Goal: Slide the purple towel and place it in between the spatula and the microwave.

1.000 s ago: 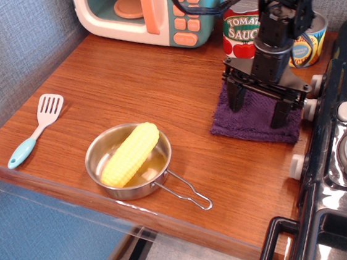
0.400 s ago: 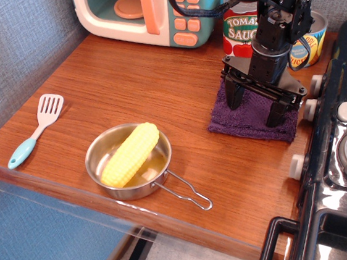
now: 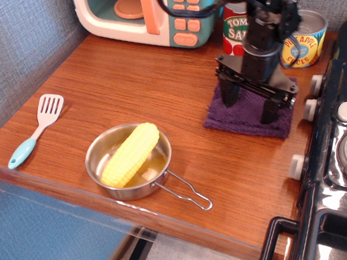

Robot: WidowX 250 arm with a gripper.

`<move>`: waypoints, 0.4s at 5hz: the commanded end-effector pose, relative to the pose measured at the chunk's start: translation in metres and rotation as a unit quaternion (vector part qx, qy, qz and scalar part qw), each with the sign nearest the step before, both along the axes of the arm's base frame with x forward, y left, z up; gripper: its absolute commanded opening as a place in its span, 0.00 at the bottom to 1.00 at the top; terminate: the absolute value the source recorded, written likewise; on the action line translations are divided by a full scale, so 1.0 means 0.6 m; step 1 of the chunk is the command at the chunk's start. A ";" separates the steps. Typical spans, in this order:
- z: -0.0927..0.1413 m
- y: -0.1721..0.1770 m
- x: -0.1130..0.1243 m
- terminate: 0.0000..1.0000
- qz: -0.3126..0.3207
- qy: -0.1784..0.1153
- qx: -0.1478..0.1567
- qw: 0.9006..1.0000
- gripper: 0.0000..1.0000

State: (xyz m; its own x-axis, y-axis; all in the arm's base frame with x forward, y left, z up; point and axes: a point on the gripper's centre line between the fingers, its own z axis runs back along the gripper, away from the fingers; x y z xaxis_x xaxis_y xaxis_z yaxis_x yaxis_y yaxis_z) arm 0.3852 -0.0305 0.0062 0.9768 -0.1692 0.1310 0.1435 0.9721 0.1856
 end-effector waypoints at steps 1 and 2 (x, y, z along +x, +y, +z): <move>-0.075 0.103 -0.053 0.00 0.039 0.077 -0.021 0.996 1.00; -0.074 0.122 -0.053 0.00 0.031 0.082 -0.026 0.996 1.00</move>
